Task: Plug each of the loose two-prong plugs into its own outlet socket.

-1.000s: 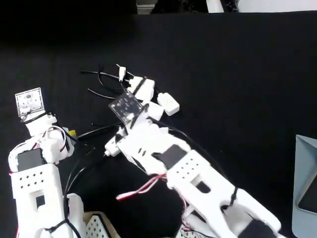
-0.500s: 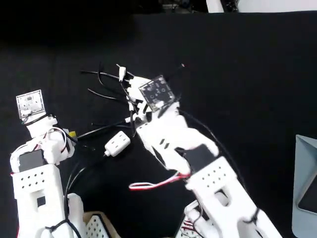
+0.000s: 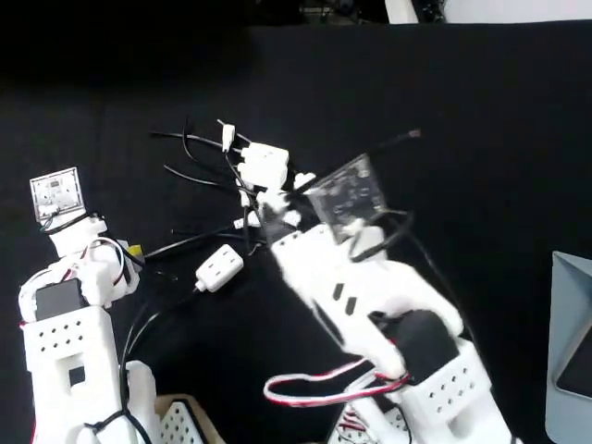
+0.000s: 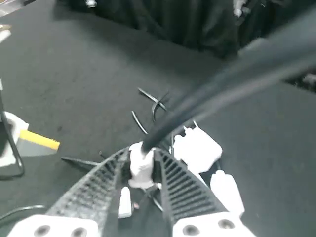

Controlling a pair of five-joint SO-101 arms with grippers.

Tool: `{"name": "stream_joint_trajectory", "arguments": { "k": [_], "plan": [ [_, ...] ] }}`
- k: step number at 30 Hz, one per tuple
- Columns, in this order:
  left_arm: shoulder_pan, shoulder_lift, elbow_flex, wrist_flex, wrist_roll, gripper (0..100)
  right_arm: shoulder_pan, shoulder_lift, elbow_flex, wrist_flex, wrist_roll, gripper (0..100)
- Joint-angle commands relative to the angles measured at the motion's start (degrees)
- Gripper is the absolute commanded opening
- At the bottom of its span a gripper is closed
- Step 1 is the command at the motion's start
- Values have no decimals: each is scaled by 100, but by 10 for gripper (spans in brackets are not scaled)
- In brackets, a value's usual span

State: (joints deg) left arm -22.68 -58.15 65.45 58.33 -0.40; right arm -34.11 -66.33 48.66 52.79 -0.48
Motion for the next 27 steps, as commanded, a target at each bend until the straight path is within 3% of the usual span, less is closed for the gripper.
{"name": "stream_joint_trajectory", "arguments": {
  "k": [1, 7, 13, 27],
  "plan": [
    [-48, -44, -40, -105, 44, 229, -527, 488, 295, -730, -44, 11],
    [-57, -53, -40, -105, 44, 229, -1081, 1587, 919, -2022, -9, 11],
    [-57, -53, -40, -114, 35, 229, -1143, 2897, 1182, -3007, 0, 11],
    [-66, -53, -40, -114, 35, 229, -888, 4154, 1147, -3279, 413, 11]
  ]
}}
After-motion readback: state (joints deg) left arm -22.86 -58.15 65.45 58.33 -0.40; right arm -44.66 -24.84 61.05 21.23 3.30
